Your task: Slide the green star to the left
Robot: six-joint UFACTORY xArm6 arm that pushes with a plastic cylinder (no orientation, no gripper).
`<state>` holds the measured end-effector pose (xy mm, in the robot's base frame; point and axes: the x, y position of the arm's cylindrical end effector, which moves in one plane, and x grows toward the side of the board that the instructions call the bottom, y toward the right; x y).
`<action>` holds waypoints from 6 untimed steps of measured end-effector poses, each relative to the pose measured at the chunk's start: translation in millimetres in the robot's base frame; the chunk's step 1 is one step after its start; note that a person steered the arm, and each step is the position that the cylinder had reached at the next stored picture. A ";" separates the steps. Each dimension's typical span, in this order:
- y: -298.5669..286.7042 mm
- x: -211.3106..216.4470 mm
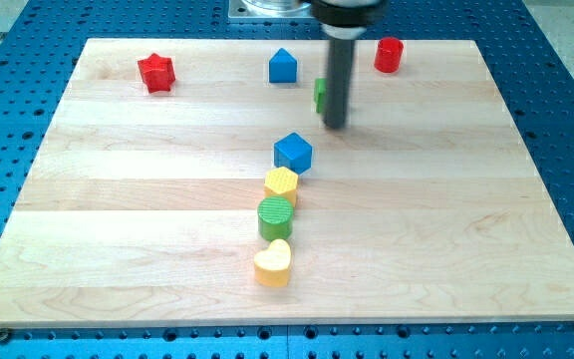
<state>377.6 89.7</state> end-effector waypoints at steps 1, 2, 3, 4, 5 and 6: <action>-4.8 57.7; -6.4 84.1; -27.5 72.5; -33.6 67.6; -43.7 66.9; -56.7 63.9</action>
<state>441.4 33.1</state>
